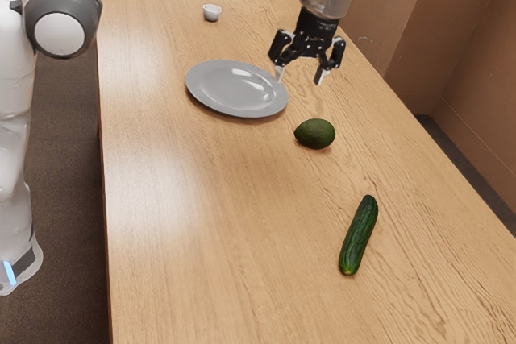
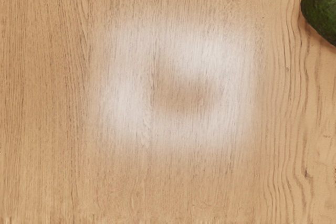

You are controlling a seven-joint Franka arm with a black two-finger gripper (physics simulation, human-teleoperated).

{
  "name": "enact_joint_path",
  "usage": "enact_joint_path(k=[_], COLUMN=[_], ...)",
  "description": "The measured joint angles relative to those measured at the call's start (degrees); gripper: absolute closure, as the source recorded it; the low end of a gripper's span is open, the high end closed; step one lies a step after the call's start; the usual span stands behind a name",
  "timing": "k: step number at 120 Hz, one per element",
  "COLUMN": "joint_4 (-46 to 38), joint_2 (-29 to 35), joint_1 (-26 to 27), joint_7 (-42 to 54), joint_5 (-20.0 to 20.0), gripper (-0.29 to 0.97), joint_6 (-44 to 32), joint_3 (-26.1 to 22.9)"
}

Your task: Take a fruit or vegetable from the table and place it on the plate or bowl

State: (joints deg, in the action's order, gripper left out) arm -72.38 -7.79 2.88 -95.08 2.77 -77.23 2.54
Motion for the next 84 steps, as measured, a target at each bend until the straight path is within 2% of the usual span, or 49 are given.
enact_joint_path(k=[22, 34, 45, 58, 84], joint_4=[0.00, 2.16, 3.79, 4.06, 3.72], joint_2=[0.20, 0.36, -0.12, -3.90, -9.51], joint_1=[0.91, 1.15, 0.44, -4.54, -5.51], joint_7=[-13.56, -13.65, -7.84, 5.56, 28.93], joint_5=[0.91, 1.34, 0.93, 0.63, 4.10], gripper=[0.00, 0.00, 0.00, 0.00, 0.00], joint_6=[0.25, 0.32, 0.00, -1.18, -4.47], joint_3=[-1.00, -1.61, -0.30, 0.36, -1.70])
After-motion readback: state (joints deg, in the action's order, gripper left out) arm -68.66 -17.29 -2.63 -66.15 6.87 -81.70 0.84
